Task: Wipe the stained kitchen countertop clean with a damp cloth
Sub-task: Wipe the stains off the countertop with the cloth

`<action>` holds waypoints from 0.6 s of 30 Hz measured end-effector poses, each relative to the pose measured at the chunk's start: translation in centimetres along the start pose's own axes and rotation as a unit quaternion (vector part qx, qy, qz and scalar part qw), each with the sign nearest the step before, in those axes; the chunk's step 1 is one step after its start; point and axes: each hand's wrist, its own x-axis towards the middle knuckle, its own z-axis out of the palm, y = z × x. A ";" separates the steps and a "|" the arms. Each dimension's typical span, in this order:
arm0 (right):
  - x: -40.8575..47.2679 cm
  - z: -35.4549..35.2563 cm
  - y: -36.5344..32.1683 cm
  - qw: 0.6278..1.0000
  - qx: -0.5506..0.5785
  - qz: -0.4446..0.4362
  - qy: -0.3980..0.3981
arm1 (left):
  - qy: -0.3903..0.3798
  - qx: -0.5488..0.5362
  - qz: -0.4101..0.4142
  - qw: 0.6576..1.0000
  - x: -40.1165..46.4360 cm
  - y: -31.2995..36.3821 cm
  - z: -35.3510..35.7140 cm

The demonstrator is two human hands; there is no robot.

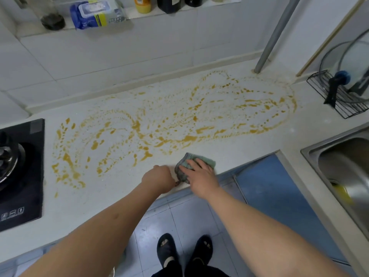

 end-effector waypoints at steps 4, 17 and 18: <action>-0.6 -1.7 4.8 0.998 0.012 0.062 0.010 | 0.037 -0.002 0.021 0.999 1.1 2.8 -0.9; -2.7 -8.7 26.5 0.989 0.016 0.132 0.061 | 0.045 0.004 0.037 0.998 5.3 20.8 0.3; -2.7 -9.2 28.0 0.989 0.013 0.131 0.060 | 0.050 0.002 0.027 0.998 5.7 22.2 0.5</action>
